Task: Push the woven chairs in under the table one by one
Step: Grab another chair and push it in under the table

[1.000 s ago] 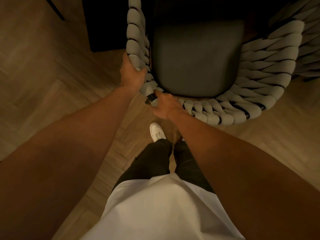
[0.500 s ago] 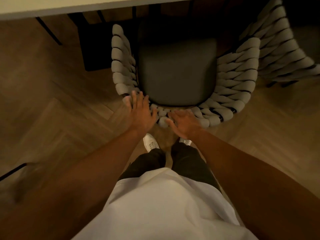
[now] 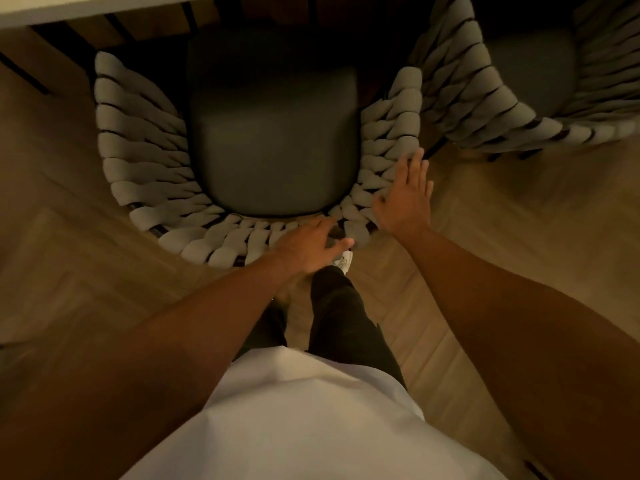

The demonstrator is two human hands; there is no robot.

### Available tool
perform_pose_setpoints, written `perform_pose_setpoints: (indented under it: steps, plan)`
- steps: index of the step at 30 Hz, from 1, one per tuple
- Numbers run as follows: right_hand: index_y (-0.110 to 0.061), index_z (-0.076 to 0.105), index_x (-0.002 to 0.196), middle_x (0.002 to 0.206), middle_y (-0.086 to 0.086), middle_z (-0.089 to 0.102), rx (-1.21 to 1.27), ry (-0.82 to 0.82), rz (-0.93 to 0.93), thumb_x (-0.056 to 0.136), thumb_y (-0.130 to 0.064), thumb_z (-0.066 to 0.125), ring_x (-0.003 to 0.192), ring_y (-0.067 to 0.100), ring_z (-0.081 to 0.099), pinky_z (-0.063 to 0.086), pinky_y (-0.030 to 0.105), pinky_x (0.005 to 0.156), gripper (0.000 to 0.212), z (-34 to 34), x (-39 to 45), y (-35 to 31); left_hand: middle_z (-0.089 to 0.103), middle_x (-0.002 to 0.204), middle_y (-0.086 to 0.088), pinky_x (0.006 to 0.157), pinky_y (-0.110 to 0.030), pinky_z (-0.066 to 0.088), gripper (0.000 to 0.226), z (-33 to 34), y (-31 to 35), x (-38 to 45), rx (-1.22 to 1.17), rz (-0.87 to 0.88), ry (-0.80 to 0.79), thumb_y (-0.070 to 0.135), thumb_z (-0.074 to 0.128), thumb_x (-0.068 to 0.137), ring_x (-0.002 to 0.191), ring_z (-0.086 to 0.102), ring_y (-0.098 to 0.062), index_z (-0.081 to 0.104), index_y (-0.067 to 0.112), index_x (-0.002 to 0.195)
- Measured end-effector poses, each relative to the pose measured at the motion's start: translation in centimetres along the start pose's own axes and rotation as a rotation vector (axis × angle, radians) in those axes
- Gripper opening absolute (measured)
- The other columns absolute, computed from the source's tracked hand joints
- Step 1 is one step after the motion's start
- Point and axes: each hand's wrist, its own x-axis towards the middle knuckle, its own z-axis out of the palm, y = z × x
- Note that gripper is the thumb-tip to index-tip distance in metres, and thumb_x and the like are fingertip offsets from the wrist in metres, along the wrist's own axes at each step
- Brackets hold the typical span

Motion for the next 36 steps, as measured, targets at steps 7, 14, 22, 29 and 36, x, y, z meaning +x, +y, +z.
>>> perform_pose_setpoints:
  steps: [7,14,22,29,36]
  plan:
    - [-0.009,-0.009,0.161,0.161,0.024,0.025,0.391,-0.150,0.094,0.095,-0.044,0.065,0.145,0.038,0.034,0.037,0.050,0.115,0.104,-1.1,5.7,3.5,0.025,0.161,-0.011,0.112,-0.042,0.034,0.100,2.3,7.5,6.0,-0.161,-0.019,0.049,0.053,0.070,0.086,0.144,0.032,-0.028,0.013,0.014,0.159]
    - [-0.008,0.014,0.154,0.138,0.021,0.053,0.518,-0.161,0.148,0.098,-0.025,0.062,0.121,0.035,0.058,0.051,0.041,0.099,0.075,-1.1,6.2,2.6,0.062,0.124,-0.011,0.085,-0.046,0.057,0.061,3.2,7.7,6.9,-0.089,-0.036,0.158,0.033,0.070,0.084,0.107,0.064,-0.031,0.046,0.014,0.136]
    - [-0.009,0.017,0.152,0.139,0.019,0.051,0.437,-0.146,0.074,0.098,-0.027,0.062,0.121,0.036,0.058,0.053,0.044,0.098,0.073,-4.6,9.6,0.7,0.066,0.117,-0.010,0.082,-0.039,0.056,0.051,-0.3,8.9,8.4,-0.111,0.011,0.257,0.033,0.070,0.086,0.101,0.065,-0.029,0.053,0.013,0.130]
    - [-0.012,0.016,0.153,0.136,0.020,0.050,0.410,-0.206,0.119,0.096,-0.029,0.062,0.118,0.041,0.056,0.053,0.054,0.096,0.076,-6.4,14.7,0.0,0.067,0.115,-0.012,0.073,-0.026,0.042,0.043,-2.8,10.4,12.5,-0.115,0.015,0.291,0.034,0.067,0.090,0.103,0.065,-0.029,0.056,0.011,0.125]
    - [-0.005,0.016,0.154,0.141,0.021,0.049,0.373,-0.174,0.108,0.098,-0.027,0.060,0.124,0.039,0.054,0.051,0.047,0.099,0.074,-5.7,15.0,1.1,0.053,0.139,-0.006,0.091,-0.027,0.042,0.070,-2.6,9.4,12.3,-0.233,0.060,0.146,0.047,0.066,0.090,0.124,0.054,-0.023,0.039,0.020,0.148]
